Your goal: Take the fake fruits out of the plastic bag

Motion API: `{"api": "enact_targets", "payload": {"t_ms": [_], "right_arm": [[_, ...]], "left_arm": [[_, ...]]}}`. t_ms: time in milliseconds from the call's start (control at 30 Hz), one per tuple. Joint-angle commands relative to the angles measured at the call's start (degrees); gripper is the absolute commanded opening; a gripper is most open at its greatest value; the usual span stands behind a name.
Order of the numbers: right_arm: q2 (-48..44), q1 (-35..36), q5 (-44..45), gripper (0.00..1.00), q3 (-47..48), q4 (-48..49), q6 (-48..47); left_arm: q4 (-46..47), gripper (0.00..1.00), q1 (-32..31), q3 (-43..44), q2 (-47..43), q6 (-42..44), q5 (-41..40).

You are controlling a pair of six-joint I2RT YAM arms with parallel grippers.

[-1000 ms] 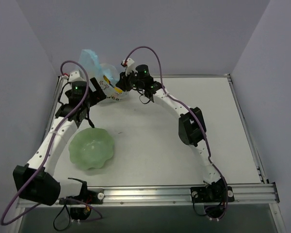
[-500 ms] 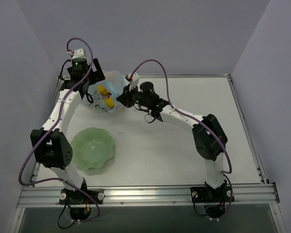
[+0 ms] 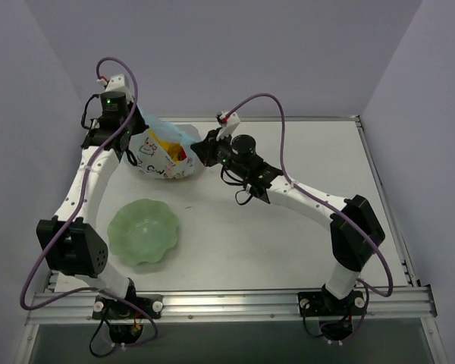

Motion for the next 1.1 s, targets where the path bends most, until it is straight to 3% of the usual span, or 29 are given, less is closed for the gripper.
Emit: {"api": "enact_targets", "payload": {"t_ms": [0,67,133,200,233,300,333,433,500,533,567,667,833,933,1067], "right_arm": [[-5.83,0.55,7.94,0.0,-3.97,3.15,4.38],[-6.09,0.38,9.44,0.0,-7.13,2.97,6.83],[-5.83,0.55,11.63,0.0,-8.64,2.8,7.63],[-5.66,0.64,11.82,0.0,-10.48,3.85,9.3],[-5.57,0.73,11.82,0.0,-10.84,4.11,9.65],[-5.83,1.08,12.0,0.0,-11.89,4.9,10.27],[-6.35,1.34,12.69,0.0,-12.07,5.08,10.36],[-8.02,1.78,14.28,0.0,-12.95,4.91,10.36],[-9.08,1.96,14.98,0.0,-13.91,4.91,10.36],[-9.95,1.96,15.34,0.0,-14.18,4.91,10.27],[-10.31,2.13,15.69,0.0,-14.44,4.73,10.18],[-11.1,2.31,17.18,0.0,-14.62,3.33,9.31],[-10.93,2.4,18.5,0.0,-13.22,1.74,8.78],[-11.28,2.92,18.76,0.0,-13.47,1.66,9.13],[-11.72,4.85,20.43,0.0,-15.23,2.62,10.35]], "left_arm": [[0.94,0.02,1.93,-3.65,-6.94,-1.18,0.21],[1.03,0.03,2.99,-6.56,-8.09,-2.49,0.83],[1.73,0.12,3.43,-10.96,-10.1,-2.85,2.06],[2.26,0.35,3.43,-13.16,-12.03,-2.68,1.27],[2.61,0.61,3.52,-14.65,-12.57,-2.5,1.18],[2.52,0.76,3.87,-14.93,-13.01,-1.71,1.01],[2.26,0.79,4.05,-14.93,-13.01,-1.71,1.01],[1.99,0.75,4.66,-14.49,-12.4,-1.45,2.06],[2.08,0.59,4.75,-13.44,-11.0,-1.1,2.67],[1.39,0.39,4.75,-12.47,-10.21,-0.75,2.85],[1.12,0.3,4.75,-10.29,-8.72,-0.83,3.72],[1.2,0.2,4.75,-5.2,-5.82,-1.88,6.62],[0.33,0.23,4.66,5.27,-1.59,-4.43,17.16],[-1.26,0.36,4.66,7.23,-1.76,-4.0,19.37],[0.33,0.61,5.01,-1.11,-7.19,-3.12,18.32]]}}
